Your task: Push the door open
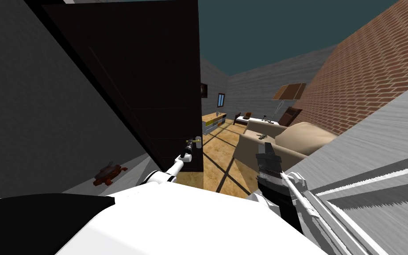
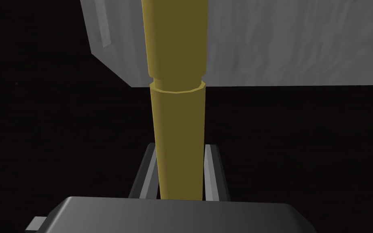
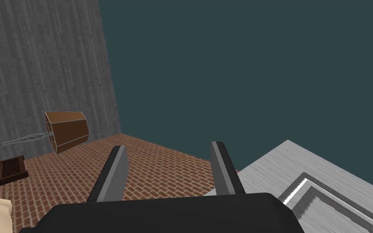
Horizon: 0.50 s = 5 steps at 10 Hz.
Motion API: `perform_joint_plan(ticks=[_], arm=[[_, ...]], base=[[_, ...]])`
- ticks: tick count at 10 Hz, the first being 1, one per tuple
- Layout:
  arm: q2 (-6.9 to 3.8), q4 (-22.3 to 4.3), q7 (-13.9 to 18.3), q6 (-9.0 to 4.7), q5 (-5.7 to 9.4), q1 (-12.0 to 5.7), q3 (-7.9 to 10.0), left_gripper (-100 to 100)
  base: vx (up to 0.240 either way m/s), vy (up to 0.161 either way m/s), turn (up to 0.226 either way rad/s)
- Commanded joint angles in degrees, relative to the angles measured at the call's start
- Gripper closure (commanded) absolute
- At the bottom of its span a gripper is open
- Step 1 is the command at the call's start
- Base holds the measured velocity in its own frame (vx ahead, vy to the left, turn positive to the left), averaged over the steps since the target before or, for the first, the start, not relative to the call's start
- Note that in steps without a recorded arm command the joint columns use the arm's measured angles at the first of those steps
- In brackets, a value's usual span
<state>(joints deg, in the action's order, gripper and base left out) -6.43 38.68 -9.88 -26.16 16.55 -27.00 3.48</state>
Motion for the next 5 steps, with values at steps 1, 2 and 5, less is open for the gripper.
perform_joint_plan(ticks=[1,2,5], arm=[[-0.23,-0.2,-1.3,-0.85,0.27,-0.07,1.75,100],[0.29,-0.4,-2.3,-0.99,0.35,-0.26,2.49,100],[1.4,-0.7,-4.1,-1.28,0.52,-0.64,3.95,100]], base=[[0.14,-0.027,0.136],[0.17,-0.049,0.123],[0.152,-0.046,0.106]])
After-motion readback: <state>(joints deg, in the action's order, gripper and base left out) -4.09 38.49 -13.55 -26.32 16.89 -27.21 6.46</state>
